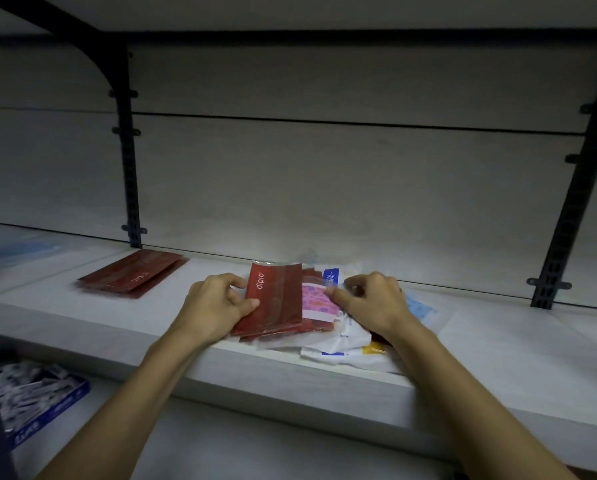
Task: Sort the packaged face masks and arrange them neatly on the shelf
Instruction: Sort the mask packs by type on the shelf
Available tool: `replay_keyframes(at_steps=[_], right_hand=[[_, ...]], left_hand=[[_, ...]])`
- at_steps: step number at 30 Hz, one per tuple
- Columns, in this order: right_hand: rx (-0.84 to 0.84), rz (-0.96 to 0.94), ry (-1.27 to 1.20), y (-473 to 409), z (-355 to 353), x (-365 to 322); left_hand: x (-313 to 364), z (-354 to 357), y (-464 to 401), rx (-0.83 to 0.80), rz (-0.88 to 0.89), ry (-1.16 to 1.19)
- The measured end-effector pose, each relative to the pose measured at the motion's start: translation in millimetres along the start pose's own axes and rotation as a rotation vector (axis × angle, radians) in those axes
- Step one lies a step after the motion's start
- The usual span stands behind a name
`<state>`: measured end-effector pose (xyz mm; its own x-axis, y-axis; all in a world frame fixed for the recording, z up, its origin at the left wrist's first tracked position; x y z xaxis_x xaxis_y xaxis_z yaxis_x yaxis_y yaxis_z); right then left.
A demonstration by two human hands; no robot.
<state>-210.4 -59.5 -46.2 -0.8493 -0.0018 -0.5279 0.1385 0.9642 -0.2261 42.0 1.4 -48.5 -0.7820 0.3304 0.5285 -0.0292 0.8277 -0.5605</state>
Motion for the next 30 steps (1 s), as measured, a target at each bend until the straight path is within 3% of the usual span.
replay_keyframes(at_steps=[6, 17, 23, 30], right_hand=[[0.075, -0.007, -0.135, 3, -9, 2], [0.244, 0.205, -0.54, 16, -33, 12], [0.15, 0.261, -0.476, 13, -30, 13], [0.278, 0.178, -0.527, 14, -36, 19]], left_hand=[[-8, 0, 0, -0.009, -0.017, 0.044], [-7, -1, 0, 0.033, -0.043, 0.099], [-13, -2, 1, 0.049, -0.087, 0.125], [-14, -1, 1, 0.048, -0.09, 0.158]])
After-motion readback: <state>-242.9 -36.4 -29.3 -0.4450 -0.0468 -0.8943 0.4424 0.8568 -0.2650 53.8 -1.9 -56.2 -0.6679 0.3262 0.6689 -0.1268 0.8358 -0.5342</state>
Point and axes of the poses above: each hand's wrist, its own y-axis away from the middle knuckle, its own z-axis out of the palm, x = y × z, the point moved 4 cm from there along -y, towards the middle knuckle, and after that the axes turned 13 degrees about z, right-handed, at the moved point
